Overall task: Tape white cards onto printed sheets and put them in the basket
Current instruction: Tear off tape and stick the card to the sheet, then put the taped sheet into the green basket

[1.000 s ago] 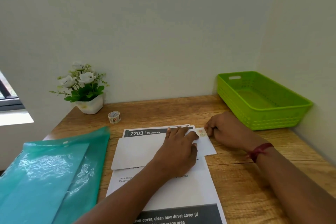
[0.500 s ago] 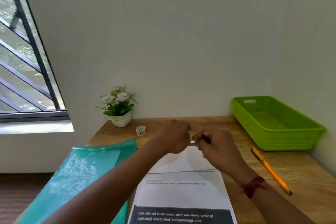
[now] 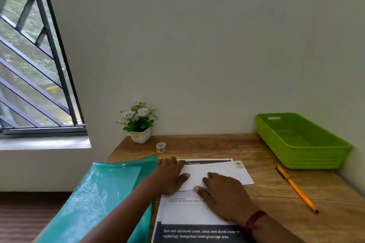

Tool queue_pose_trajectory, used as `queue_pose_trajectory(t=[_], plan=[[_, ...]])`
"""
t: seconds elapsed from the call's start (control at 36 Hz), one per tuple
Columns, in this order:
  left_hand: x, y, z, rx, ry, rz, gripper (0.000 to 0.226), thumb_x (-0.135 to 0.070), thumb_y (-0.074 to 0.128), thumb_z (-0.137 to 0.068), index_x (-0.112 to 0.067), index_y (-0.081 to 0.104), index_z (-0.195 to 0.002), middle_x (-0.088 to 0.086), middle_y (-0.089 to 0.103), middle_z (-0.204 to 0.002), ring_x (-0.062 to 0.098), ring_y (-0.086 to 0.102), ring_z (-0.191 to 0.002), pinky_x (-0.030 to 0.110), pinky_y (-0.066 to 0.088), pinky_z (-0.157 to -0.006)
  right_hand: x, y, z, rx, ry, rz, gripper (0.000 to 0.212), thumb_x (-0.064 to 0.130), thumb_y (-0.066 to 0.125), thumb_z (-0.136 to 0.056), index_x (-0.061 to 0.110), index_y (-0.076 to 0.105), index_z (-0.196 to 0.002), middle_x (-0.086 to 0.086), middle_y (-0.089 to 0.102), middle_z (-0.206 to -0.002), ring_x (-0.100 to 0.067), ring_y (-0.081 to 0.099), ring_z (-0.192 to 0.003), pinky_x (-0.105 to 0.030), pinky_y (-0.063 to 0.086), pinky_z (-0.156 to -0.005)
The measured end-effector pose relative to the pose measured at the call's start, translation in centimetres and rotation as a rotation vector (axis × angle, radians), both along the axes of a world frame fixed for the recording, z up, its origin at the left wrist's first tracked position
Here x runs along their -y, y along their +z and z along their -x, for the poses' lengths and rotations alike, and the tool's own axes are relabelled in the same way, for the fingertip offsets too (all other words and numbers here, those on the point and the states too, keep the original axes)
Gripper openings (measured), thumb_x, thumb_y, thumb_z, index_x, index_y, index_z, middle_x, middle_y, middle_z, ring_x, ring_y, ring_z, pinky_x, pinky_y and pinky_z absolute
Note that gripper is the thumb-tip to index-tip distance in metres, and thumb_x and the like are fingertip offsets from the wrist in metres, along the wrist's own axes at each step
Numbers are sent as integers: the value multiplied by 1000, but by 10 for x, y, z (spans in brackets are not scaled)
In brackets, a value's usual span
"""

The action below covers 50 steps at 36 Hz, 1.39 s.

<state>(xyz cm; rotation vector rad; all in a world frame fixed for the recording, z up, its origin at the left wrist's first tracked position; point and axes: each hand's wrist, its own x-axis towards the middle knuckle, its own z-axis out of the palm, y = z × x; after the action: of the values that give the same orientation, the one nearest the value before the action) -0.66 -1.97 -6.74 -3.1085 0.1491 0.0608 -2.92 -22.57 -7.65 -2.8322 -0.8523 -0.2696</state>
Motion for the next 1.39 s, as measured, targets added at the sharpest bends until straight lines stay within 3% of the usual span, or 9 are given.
queue_pose_trajectory(t=[0.22, 0.33, 0.56, 0.67, 0.81, 0.89, 1.11, 1.19, 1.39], plan=[[9, 28, -13, 46, 11, 3, 50, -51, 36, -101, -21, 44, -141, 9, 48, -140, 27, 44, -129, 49, 39, -106, 3, -1, -1, 39, 20, 7, 50, 58, 25, -97, 21, 59, -98, 0, 58, -113, -23, 59, -101, -37, 44, -82], [17, 44, -18, 102, -11, 5, 44, -48, 40, -101, -12, 64, -111, 5, 64, -108, 19, 58, -98, 36, 51, -86, 5, 2, 1, 37, 29, -25, 47, 56, 26, -97, 21, 57, -94, 2, 57, -109, -23, 59, -100, -37, 44, -79], [13, 68, -26, -29, -38, 175, 40, -39, 52, -99, -8, 64, -77, 1, 53, -70, 12, 46, -64, 25, 35, -62, 10, 2, 1, 94, -1, -214, 48, 54, 22, -95, 25, 60, -89, 7, 58, -95, -12, 57, -86, -27, 42, -69], [7, 79, -22, 25, 17, 404, 40, -40, 52, -99, -11, 63, -74, 1, 55, -69, 12, 49, -65, 26, 38, -62, 19, 20, 11, 63, -105, -452, 26, 41, 45, -97, 31, 63, -81, 13, 58, -80, -2, 52, -72, -9, 31, -58], [11, 83, -14, 137, 138, 661, 47, -40, 54, -98, 3, 68, -87, 6, 62, -72, 15, 57, -65, 26, 42, -62, 27, 29, 15, -250, -152, -629, 51, 35, 58, -93, 17, 50, -45, 11, 59, -48, -5, 58, -53, -13, 41, -54], [22, 82, -10, 169, 225, 808, 41, -37, 52, -99, -1, 69, -87, 7, 68, -76, 19, 65, -69, 30, 51, -65, 24, 34, 20, -507, -161, -746, 46, 42, 56, -94, 7, 72, -70, -5, 72, -64, -16, 68, -60, -29, 57, -68], [71, 76, 13, 356, 356, 1035, 36, -30, 48, -100, -5, 66, -81, 15, 69, -78, 30, 68, -76, 36, 55, -61, 21, 54, 24, -1026, -292, -1350, 39, 39, 45, -101, 2, 59, -101, -28, 69, -71, -34, 66, -59, -38, 59, -55], [90, 70, 18, 476, 357, 1017, 39, -27, 49, -98, 2, 63, -75, 18, 66, -74, 32, 66, -72, 46, 55, -66, 22, 53, 22, -936, -359, -1434, 38, 34, 44, -102, 0, 60, -99, -26, 68, -68, -32, 64, -53, -41, 58, -54], [126, 74, 31, 468, 231, 1034, 33, -34, 48, -101, -17, 63, -76, 3, 65, -72, 16, 62, -68, 29, 45, -58, 41, 52, 19, -506, -480, -1417, 35, 31, 43, -101, 8, 63, -85, -20, 63, -73, -22, 55, -41, -25, 45, -41]])
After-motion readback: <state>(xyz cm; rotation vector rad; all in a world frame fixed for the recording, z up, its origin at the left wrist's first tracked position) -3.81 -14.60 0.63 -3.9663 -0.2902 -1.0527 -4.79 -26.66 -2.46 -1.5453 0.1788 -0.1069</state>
